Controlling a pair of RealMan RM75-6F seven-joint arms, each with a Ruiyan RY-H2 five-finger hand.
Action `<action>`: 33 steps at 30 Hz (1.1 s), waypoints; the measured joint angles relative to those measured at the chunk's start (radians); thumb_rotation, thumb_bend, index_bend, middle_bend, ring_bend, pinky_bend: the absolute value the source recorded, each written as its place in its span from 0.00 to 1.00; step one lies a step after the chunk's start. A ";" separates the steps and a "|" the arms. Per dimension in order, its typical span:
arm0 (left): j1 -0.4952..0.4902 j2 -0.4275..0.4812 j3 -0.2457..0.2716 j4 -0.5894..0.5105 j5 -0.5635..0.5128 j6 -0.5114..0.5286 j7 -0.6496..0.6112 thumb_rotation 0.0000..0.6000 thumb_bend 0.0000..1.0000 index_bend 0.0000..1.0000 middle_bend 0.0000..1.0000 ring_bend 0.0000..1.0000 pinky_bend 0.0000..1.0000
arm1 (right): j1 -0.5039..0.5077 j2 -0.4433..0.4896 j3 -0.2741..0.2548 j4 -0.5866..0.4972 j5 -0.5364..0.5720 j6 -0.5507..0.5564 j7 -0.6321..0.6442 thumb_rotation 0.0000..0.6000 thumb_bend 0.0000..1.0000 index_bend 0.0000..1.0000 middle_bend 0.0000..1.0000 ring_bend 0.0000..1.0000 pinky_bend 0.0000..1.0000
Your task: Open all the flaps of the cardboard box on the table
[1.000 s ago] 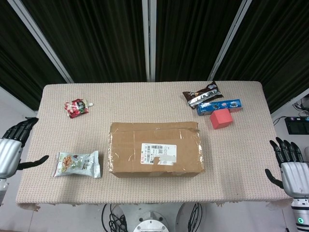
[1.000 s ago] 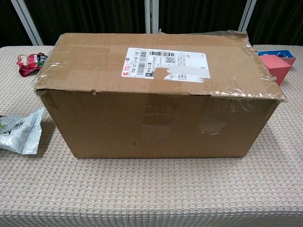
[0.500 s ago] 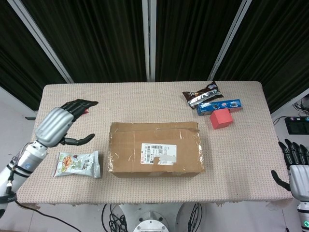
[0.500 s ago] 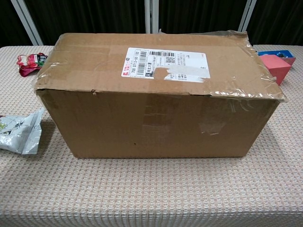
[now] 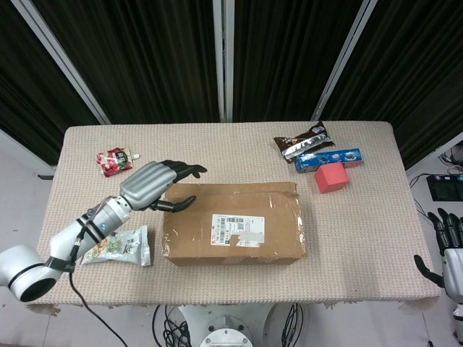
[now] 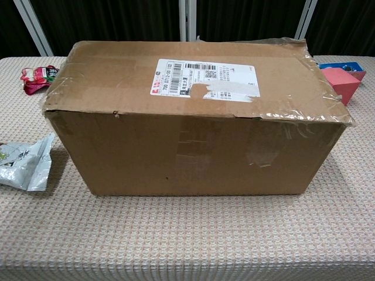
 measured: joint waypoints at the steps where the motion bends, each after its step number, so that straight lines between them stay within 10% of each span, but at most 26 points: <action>1: -0.009 -0.011 0.001 0.006 -0.015 -0.009 0.005 0.11 0.39 0.17 0.25 0.22 0.25 | -0.001 0.000 0.000 0.002 -0.002 0.001 0.003 1.00 0.18 0.00 0.00 0.00 0.00; 15: -0.117 -0.110 0.051 0.092 -0.176 -0.159 0.074 0.11 0.44 0.17 0.34 0.23 0.26 | -0.009 0.015 0.016 0.028 0.005 0.019 0.056 1.00 0.18 0.00 0.00 0.00 0.00; 33: -0.101 -0.095 0.020 0.027 -0.112 -0.120 -0.013 0.11 0.47 0.20 0.43 0.28 0.31 | -0.008 0.009 0.028 0.042 0.026 0.004 0.072 1.00 0.19 0.00 0.00 0.00 0.00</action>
